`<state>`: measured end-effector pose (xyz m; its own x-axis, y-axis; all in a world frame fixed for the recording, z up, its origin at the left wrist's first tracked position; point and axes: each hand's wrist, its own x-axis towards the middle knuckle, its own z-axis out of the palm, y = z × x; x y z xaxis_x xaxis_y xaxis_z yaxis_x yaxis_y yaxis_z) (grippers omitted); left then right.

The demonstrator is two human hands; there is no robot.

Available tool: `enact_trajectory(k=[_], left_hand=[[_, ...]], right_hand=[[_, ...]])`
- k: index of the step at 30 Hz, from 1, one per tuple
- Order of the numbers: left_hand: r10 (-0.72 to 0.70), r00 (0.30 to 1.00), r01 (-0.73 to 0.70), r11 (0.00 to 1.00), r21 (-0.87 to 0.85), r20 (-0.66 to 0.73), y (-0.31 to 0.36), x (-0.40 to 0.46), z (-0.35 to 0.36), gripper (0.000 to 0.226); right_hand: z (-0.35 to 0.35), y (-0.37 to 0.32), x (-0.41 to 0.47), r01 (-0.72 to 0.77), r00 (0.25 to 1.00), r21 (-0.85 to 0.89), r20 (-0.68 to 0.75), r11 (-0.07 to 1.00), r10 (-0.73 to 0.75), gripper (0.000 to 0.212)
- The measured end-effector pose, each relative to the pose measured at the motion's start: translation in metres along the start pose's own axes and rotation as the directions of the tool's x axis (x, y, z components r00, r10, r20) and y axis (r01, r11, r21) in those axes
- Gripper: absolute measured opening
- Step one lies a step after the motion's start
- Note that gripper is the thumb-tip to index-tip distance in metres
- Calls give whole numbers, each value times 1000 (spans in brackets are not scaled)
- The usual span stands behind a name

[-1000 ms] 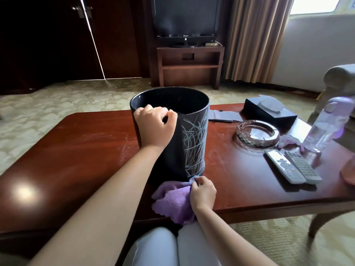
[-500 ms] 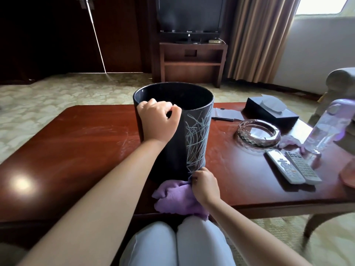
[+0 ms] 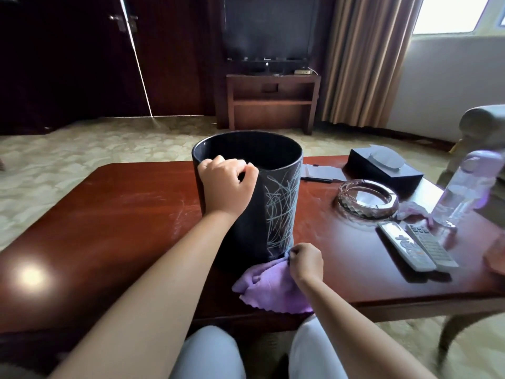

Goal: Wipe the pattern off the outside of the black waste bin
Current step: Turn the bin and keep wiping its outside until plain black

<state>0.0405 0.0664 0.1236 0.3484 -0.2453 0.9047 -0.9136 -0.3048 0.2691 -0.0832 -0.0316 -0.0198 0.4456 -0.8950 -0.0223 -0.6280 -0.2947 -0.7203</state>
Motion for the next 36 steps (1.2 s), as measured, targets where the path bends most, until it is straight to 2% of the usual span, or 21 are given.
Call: enact_trajectory(k=[4, 8, 12, 19, 26, 29, 31, 34, 36], left_hand=[[13, 999, -12, 1000, 9, -43, 1, -1, 2, 38], [20, 997, -19, 1000, 13, -71, 1, -2, 5, 38], [19, 998, -18, 1000, 15, -61, 1, -3, 3, 38], [16, 999, -16, 1000, 9, -50, 0, -2, 2, 39], [13, 999, -13, 1000, 0, -45, 2, -2, 1, 38], [11, 999, -11, 1000, 1, -51, 1, -3, 2, 38], [1, 999, 0, 1000, 4, -46, 1, -2, 1, 39], [-4, 999, 4, 1000, 1, -36, 1, -3, 1, 39], [-3, 999, 3, 1000, 3, -36, 1, -3, 2, 39]], right_hand=[[10, -5, -22, -61, 997, 111, -42, 992, 66, 14], [35, -15, -63, -56, 998, 226, 10, 972, 56, 13], [43, -27, -73, -187, 982, 321, 45, 928, 182, 18], [32, -25, -65, -242, 964, 362, -13, 900, 265, 19], [28, -32, -63, -349, 901, 545, -30, 763, 433, 13], [23, -41, -61, -274, 908, 629, -81, 728, 412, 7], [23, -41, -61, -275, 903, 645, -81, 713, 421, 6], [27, -37, -64, -383, 870, 619, -7, 686, 492, 12], [26, -40, -61, -397, 859, 626, -5, 671, 513, 12]])
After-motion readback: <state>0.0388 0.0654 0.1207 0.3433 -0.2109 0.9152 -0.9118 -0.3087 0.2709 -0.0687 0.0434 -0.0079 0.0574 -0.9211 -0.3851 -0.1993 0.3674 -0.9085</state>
